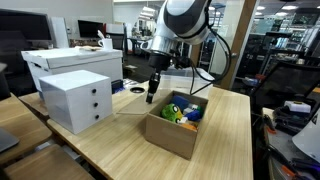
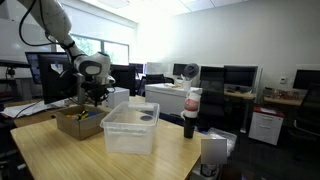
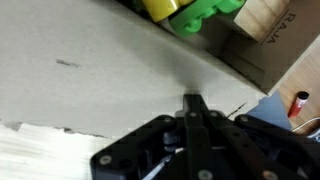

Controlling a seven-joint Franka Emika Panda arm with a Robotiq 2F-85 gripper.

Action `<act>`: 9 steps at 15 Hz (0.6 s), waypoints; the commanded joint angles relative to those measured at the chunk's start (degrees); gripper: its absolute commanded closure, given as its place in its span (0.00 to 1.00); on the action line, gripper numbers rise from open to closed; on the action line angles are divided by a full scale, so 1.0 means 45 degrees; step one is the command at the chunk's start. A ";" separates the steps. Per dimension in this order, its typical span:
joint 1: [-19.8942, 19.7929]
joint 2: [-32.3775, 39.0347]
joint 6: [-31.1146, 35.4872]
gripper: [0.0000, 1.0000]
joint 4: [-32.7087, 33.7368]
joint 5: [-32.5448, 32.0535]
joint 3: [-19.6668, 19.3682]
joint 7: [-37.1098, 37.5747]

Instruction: Open the cardboard box lid

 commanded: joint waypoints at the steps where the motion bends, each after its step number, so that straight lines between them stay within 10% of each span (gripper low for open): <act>1: -0.0352 0.0245 -0.0099 0.98 0.0029 -0.0529 0.0153 0.0191; 9: -0.0347 -0.0987 -0.1469 0.97 -0.0329 -0.2126 -0.0306 0.1031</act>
